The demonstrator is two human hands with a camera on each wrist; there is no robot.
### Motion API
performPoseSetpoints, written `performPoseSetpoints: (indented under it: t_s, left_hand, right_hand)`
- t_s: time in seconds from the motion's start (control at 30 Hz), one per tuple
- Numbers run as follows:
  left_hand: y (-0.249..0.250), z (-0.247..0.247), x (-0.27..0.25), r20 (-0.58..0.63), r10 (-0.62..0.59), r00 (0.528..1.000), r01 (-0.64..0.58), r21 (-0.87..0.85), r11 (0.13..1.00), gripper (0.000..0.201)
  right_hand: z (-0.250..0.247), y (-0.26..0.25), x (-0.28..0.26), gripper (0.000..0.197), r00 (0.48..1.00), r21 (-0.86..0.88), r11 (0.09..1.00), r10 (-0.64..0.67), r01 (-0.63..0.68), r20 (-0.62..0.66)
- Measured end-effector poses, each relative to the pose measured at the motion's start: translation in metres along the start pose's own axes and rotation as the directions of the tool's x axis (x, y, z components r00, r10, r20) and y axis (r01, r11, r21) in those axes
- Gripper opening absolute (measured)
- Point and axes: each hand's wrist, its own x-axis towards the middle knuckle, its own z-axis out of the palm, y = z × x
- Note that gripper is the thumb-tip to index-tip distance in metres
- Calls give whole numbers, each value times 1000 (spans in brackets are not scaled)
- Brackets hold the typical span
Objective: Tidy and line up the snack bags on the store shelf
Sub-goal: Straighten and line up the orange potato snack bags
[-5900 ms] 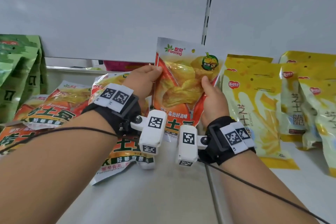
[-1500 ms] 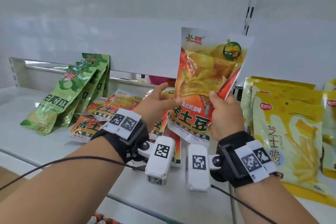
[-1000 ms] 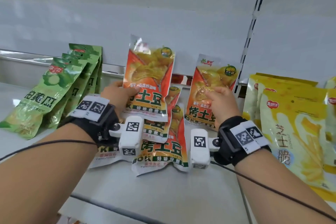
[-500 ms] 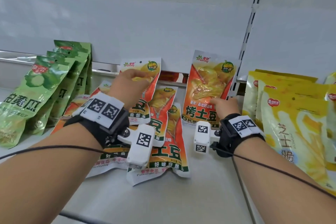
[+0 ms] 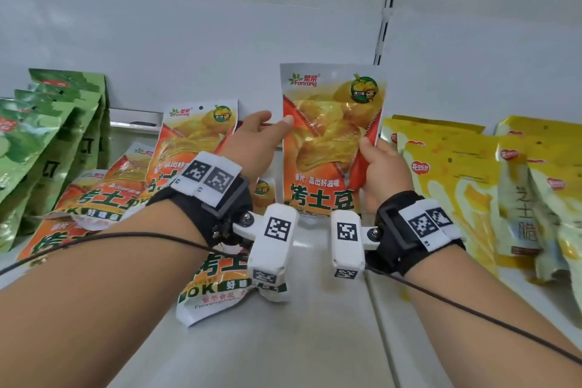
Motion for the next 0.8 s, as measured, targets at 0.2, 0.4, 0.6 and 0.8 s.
performPoseSetpoints:
  t_s: [0.2, 0.4, 0.6, 0.8]
  left_hand:
    - [6, 26, 5, -7, -59, 998, 54, -300, 952, 30]
    - [4, 35, -1, 103, -153, 983, 184, -514, 838, 31]
    - [12, 31, -8, 66, -187, 980, 187, -624, 759, 32]
    - [-11, 21, -26, 116, -95, 989, 129, -334, 934, 23]
  right_hand:
    - [-14, -16, -19, 17, 991, 58, 998, -18, 11, 131]
    - [-21, -29, -25, 15, 993, 143, 989, -57, 42, 106]
    - [-24, -11, -36, 8, 973, -4, 1000, 20, -20, 229]
    - [-20, 2, -39, 14, 995, 108, 994, -36, 26, 96]
